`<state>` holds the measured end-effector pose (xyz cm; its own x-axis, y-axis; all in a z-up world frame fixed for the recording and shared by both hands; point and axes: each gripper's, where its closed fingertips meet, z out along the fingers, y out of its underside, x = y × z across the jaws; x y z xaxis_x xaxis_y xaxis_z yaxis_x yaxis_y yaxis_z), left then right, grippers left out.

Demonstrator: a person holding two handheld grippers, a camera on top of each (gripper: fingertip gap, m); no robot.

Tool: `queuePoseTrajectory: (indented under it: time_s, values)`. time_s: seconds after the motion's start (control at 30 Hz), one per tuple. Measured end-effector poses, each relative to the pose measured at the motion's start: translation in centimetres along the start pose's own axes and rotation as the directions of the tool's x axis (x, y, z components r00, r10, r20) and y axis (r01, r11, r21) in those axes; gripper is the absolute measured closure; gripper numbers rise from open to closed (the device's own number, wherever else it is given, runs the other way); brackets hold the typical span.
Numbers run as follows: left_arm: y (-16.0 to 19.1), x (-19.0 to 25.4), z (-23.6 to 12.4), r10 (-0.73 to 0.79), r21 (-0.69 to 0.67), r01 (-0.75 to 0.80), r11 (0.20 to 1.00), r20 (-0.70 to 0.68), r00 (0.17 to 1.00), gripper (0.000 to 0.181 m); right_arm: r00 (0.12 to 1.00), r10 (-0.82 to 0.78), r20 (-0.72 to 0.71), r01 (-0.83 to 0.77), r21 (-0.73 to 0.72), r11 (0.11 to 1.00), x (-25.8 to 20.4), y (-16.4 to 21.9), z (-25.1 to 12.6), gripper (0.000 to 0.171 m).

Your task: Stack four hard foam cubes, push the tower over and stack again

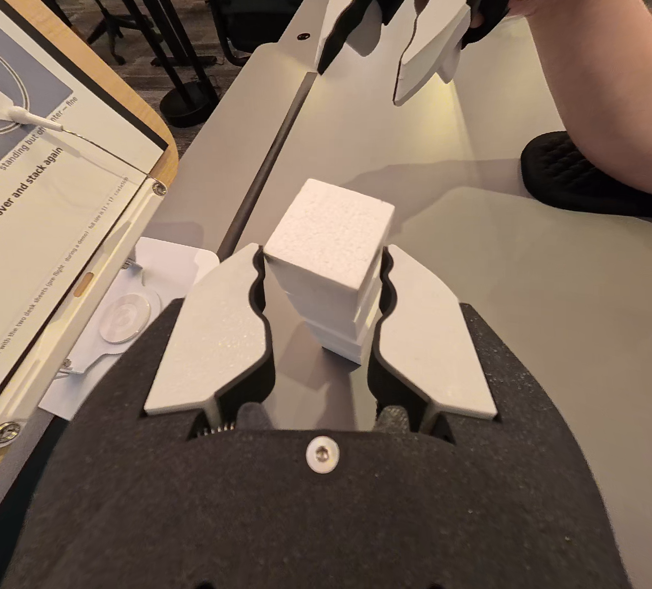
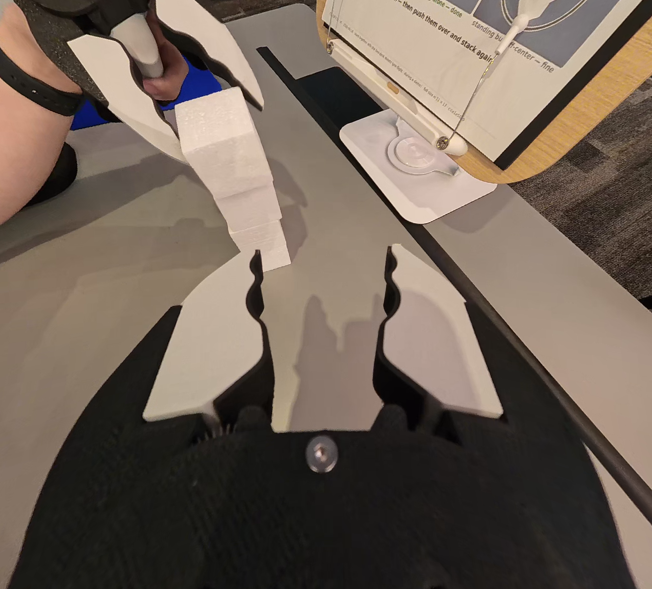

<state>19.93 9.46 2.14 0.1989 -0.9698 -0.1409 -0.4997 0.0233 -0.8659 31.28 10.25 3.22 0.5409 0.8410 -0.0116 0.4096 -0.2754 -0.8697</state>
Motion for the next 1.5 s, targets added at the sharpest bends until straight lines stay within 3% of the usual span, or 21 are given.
queuePoseTrajectory:
  time_s: [0.17,0.37,0.43,0.53,0.63,0.73,0.87,0.97,1.07,1.17,1.5]
  values:
    - [-0.3,0.0,-0.3,-0.032,0.026,0.032,0.999,-0.002,0.999,0.099,1.0,0.001,0.004,-0.001,-0.014,1.0,0.0,0.3,0.2,0.103]
    - [0.3,-1.0,-3.9,-0.164,0.172,0.147,0.974,0.085,0.983,0.102,1.0,0.005,-0.002,-0.005,-0.025,1.0,0.4,0.8,-0.2,0.103]
    - [2.4,-1.8,-5.1,-0.212,0.171,0.185,0.968,0.152,0.965,0.113,1.0,0.012,-0.014,-0.013,-0.023,1.0,0.7,0.9,-0.6,0.103]
    - [7.9,-3.0,-5.2,-0.285,0.033,0.286,0.958,0.253,0.925,0.139,0.996,0.026,-0.08,-0.029,-0.036,0.999,2.0,1.4,-1.7,0.103]
    - [13.4,-2.6,-4.1,-0.321,-0.147,0.375,0.915,0.298,0.899,0.181,0.98,0.057,-0.193,-0.074,-0.085,0.994,4.0,2.7,-3.6,0.105]
    - [16.9,-2.6,-2.9,-0.355,-0.195,0.448,0.873,0.376,0.856,0.181,0.926,0.175,-0.335,-0.228,-0.124,0.966,6.3,5.0,-7.2,0.116]
    - [18.1,-2.1,-1.5,-0.446,-0.157,0.536,0.83,0.391,0.805,0.181,0.771,0.318,-0.551,-0.426,-0.074,0.902,9.1,8.4,-13.8,0.125]
    - [17.2,-1.6,-0.1,-0.477,-0.158,0.563,0.811,0.379,0.793,0.181,0.729,0.416,-0.543,-0.494,0.003,0.87,9.1,9.3,-16.0,0.126]
    - [15.4,-1.6,1.3,-0.417,-0.172,0.515,0.84,0.402,0.815,0.181,0.722,0.445,-0.53,-0.498,0.049,0.866,9.6,9.3,-16.7,0.126]
    - [12.8,-2.1,2.0,-0.323,-0.182,0.443,0.878,0.459,0.828,0.181,0.738,0.447,-0.506,-0.504,0.028,0.863,9.3,9.5,-16.2,0.126]
    - [4.2,-0.2,5.1,-0.129,-0.209,0.244,0.947,0.45,0.884,0.181,0.75,0.44,-0.494,-0.497,0.018,0.868,9.3,9.7,-16.1,0.126]
